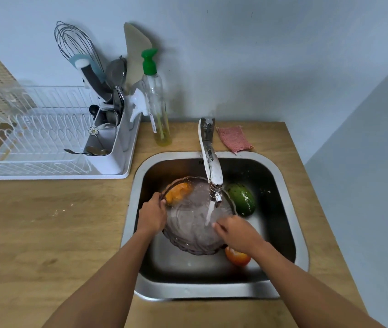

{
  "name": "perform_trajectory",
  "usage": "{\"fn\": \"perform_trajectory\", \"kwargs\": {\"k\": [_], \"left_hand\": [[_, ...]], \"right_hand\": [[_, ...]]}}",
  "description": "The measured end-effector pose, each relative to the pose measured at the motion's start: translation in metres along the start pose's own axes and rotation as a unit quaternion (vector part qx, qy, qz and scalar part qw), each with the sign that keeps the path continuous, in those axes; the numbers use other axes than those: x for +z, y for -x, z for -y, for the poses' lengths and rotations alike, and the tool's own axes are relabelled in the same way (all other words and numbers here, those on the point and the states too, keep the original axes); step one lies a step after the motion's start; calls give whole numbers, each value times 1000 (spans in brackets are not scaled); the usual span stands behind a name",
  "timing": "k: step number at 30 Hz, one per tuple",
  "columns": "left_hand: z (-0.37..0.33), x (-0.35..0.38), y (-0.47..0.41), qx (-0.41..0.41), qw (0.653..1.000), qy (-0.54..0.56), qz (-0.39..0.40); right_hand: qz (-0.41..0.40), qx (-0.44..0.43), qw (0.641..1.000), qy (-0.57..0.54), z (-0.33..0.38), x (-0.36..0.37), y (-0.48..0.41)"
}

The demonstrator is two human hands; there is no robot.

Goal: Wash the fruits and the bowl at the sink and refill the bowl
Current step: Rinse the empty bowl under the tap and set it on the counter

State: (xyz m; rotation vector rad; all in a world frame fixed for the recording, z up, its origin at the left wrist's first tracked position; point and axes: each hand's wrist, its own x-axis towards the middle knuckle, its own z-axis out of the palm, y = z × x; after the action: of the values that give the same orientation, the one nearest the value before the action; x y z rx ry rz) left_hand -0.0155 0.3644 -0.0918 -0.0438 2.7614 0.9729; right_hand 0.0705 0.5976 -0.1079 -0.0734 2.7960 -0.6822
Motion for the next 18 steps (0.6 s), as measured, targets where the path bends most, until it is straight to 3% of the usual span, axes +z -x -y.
{"fn": "perform_trajectory", "kwargs": {"k": [3, 5, 7, 9, 14, 16, 18], "left_hand": [[-7, 0, 2, 3, 1000, 6, 2], [-11, -1, 0, 11, 1000, 5, 4], [-13, -4, -5, 14, 1000, 2, 17], [-12, -9, -11, 14, 999, 4, 31], [-11, -2, -12, -16, 995, 82, 52], [-13, 9, -8, -28, 989, 132, 54], [-18, 20, -3, -45, 983, 168, 58]], "right_hand": [[-91, -15, 995, -33, -14, 7, 4], [-133, -3, 991, 8, -17, 12, 4], [-179, 35, 982, 37, -15, 11, 6], [-215, 102, 971, -10, -13, 5, 9], [-156, 256, 892, -337, -17, -17, 3], [-125, 275, 876, -376, -24, -27, 1], [-123, 260, 885, -366, -33, -33, 3]]}}
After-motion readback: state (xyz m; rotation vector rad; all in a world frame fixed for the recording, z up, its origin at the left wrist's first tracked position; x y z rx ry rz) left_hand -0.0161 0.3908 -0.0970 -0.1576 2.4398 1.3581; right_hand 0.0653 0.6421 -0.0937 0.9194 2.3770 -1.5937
